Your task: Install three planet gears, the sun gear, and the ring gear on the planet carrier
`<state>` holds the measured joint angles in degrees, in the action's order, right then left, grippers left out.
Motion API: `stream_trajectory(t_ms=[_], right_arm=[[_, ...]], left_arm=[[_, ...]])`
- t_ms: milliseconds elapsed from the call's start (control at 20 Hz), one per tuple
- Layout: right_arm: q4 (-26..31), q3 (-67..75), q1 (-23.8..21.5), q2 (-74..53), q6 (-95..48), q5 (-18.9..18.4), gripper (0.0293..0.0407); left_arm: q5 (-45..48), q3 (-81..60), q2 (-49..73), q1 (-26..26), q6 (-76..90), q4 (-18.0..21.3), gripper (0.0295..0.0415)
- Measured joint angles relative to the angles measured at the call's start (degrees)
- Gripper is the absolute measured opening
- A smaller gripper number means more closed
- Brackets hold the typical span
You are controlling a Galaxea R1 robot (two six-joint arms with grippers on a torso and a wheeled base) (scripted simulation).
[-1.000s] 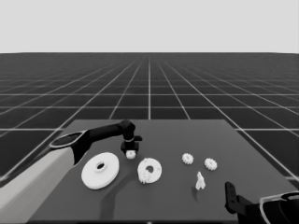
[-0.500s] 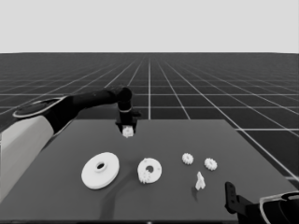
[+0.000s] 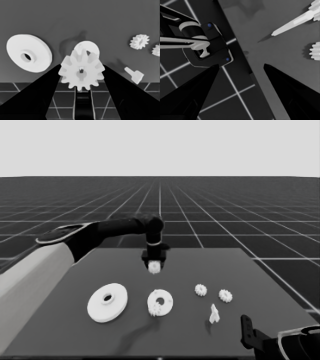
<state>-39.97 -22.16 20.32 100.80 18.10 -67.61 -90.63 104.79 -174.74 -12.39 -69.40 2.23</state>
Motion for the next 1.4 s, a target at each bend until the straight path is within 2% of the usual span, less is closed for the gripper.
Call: stream_trajectory(t_ms=[150, 200, 250, 300, 400, 600, 650, 700, 750, 800, 900, 1150, 1200, 1250, 1300, 1400], right_arm=[[0.00, 0.00, 0.00, 0.00, 0.00, 0.00, 0.0385], [0.00, 0.00, 0.00, 0.00, 0.00, 0.00, 0.0385], [0.00, 0.00, 0.00, 0.00, 0.00, 0.00, 0.0385], [0.00, 0.00, 0.00, 0.00, 0.00, 0.00, 0.0385], [0.00, 0.00, 0.00, 0.00, 0.00, 0.00, 0.0385], [0.00, 0.00, 0.00, 0.00, 0.00, 0.00, 0.0385], [0.00, 0.00, 0.00, 0.00, 0.00, 0.00, 0.0385], [0.00, 0.00, 0.00, 0.00, 0.00, 0.00, 0.0385], [0.00, 0.00, 0.00, 0.00, 0.00, 0.00, 0.0385], [0.00, 0.00, 0.00, 0.00, 0.00, 0.00, 0.0385], [0.00, 0.00, 0.00, 0.00, 0.00, 0.00, 0.0385], [0.00, 0.00, 0.00, 0.00, 0.00, 0.00, 0.0385], [0.00, 0.00, 0.00, 0.00, 0.00, 0.00, 0.0385], [0.00, 0.00, 0.00, 0.00, 0.00, 0.00, 0.0385], [0.00, 0.00, 0.00, 0.00, 0.00, 0.00, 0.0385], [0.00, 0.00, 0.00, 0.00, 0.00, 0.00, 0.0385]], left_arm=[[0.00, 0.03, -0.17, -0.02, -0.22, 0.01, 0.0312], [2.76, -0.33, -0.03, 6.46, -0.44, -7.59, 0.0313], [4.50, 1.51, -0.58, 12.38, 0.58, -12.13, 0.0313], [5.79, 4.02, -1.37, 15.60, 1.99, -14.58, 0.0313], [7.31, 7.33, -2.46, 18.23, 3.80, -16.61, 0.0313], [8.12, 9.11, -3.07, 19.22, 4.75, -17.46, 0.0312], [8.17, 9.21, -3.10, 19.28, 4.80, -17.51, 0.0312], [8.20, 9.26, -3.12, 19.31, 4.83, -17.54, 0.0345], [8.22, 9.30, -3.13, 19.32, 4.85, -17.55, 0.0372], [8.23, 9.32, -3.14, 19.33, 4.86, -17.56, 0.0381], [8.24, 9.33, -3.14, 19.34, 4.87, -17.57, 0.0384], [8.24, 9.34, -3.15, 19.34, 4.87, -17.57, 0.0385], [3.47, 0.09, 0.06, 14.00, -0.17, -11.68, 0.0385], [1.77, -2.28, 0.73, 7.95, -1.63, -7.03, 0.0385], [1.05, -2.13, 0.59, 4.39, -1.58, -4.10, 0.0385], [0.40, -1.00, 0.16, 1.31, -0.92, -1.38, 0.0385]])
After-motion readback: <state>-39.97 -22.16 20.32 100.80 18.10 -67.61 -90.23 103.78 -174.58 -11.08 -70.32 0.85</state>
